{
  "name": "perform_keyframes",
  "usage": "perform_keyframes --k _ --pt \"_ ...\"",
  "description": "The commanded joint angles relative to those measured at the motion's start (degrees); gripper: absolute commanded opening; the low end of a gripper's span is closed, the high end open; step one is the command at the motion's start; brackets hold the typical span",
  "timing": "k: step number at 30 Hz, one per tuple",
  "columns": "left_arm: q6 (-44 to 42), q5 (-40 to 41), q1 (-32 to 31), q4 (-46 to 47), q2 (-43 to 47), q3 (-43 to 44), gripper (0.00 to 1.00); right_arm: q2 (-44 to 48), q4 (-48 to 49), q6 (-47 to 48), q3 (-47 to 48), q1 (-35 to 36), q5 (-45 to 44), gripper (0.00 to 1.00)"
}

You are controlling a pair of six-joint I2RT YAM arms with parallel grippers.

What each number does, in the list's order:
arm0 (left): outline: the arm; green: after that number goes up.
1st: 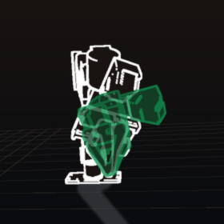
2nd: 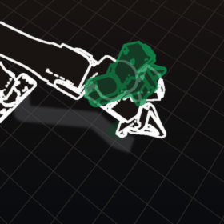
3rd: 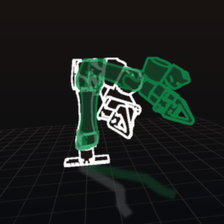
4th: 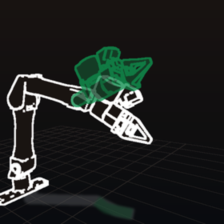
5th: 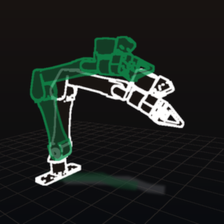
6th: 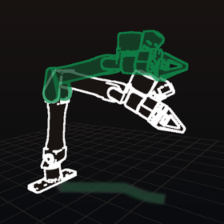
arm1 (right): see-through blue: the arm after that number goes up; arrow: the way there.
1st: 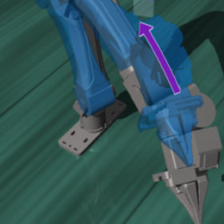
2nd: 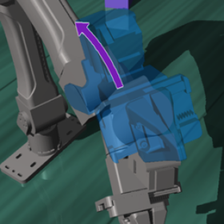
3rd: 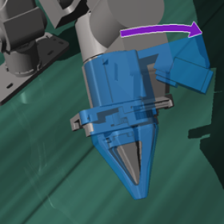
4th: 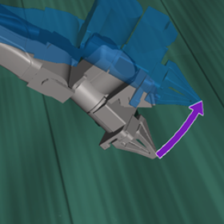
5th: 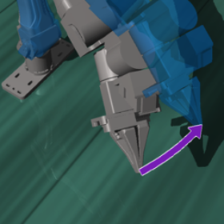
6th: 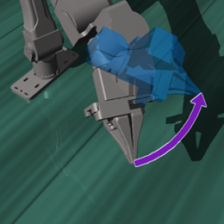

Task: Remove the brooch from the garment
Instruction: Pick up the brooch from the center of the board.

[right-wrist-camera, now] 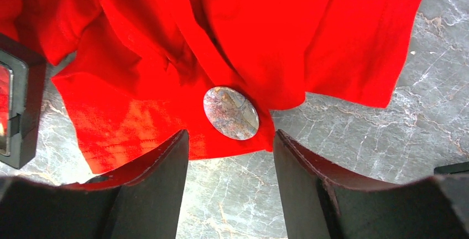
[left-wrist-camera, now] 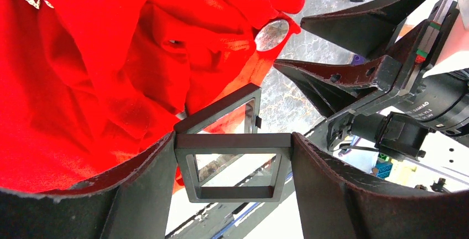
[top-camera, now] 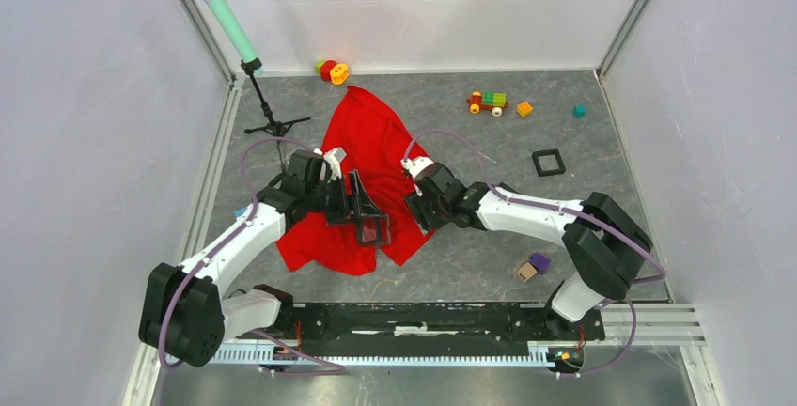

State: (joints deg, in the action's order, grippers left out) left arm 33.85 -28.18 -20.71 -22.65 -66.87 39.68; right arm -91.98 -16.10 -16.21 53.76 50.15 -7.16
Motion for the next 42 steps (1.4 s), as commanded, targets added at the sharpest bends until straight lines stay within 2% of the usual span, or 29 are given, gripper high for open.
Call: perform_keyframes --k 1,8,19,33,42 --pt "2.4 -0.7 -0.2 2.7 0.2 0.3 0.17 0.5 2.8 -2.4 0.7 0.9 -1.5 0.62" --pt "2.3 -1.2 -0.2 4.1 0.9 -0.8 0.18 -0.6 3.3 -5.7 0.4 1.7 -0.9 0.62" --pt "3.6 -2.6 -0.2 7.8 1.9 -2.7 0.18 -2.9 3.6 -12.8 -0.2 1.6 -5.7 0.62" --pt "3.5 -4.1 -0.2 9.3 2.8 -3.5 0.19 -5.8 4.9 -17.0 0.6 1.9 -8.8 0.60" --pt "3.6 -4.2 -0.1 10.1 2.5 -3.6 0.19 -10.1 0.2 -19.8 5.4 3.2 -14.6 0.57"
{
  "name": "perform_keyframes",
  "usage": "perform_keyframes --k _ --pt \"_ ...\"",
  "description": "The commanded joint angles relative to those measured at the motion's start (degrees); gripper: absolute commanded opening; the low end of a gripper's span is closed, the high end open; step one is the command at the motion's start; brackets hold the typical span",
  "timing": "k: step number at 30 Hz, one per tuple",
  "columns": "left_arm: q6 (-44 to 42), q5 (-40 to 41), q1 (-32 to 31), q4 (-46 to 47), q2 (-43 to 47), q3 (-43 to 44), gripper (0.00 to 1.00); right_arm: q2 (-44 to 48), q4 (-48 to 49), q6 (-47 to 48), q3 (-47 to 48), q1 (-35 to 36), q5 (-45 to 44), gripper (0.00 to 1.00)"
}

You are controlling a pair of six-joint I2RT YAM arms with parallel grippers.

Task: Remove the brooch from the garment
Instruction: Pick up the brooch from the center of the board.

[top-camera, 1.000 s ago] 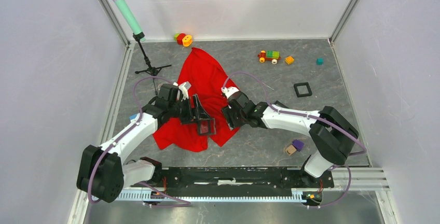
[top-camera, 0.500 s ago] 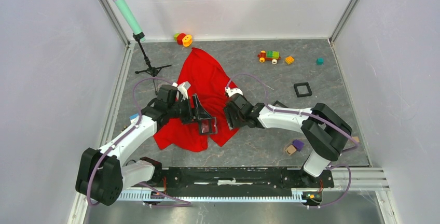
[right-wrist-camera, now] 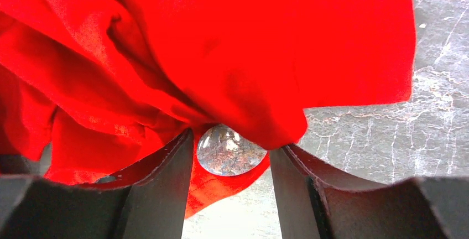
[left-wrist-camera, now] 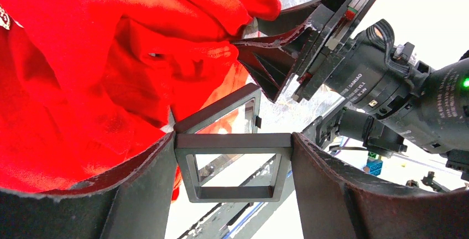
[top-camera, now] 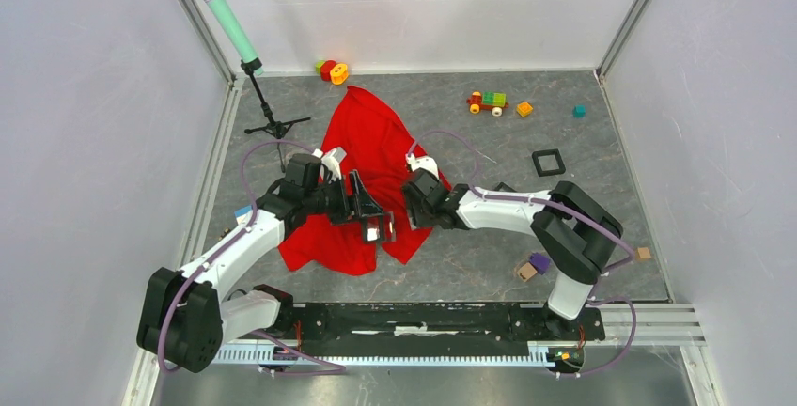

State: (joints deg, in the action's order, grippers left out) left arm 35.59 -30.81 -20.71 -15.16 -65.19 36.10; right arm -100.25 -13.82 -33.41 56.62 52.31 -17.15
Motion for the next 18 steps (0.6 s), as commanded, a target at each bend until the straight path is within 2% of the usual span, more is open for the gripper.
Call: perform_keyframes --k 1,7,18 --pt "1.9 -1.4 -0.2 2.6 0.8 -0.1 0.19 -2.2 -2.6 -2.9 2.8 1.2 -5.2 0.56" --pt "2.0 -1.1 -0.2 2.5 1.0 -0.4 0.19 -1.1 -3.9 -3.1 3.0 1.6 -6.8 0.52" --pt "1.9 -0.1 -0.2 1.3 0.9 0.1 0.19 3.8 -2.9 -1.1 1.4 1.1 -4.6 0.35"
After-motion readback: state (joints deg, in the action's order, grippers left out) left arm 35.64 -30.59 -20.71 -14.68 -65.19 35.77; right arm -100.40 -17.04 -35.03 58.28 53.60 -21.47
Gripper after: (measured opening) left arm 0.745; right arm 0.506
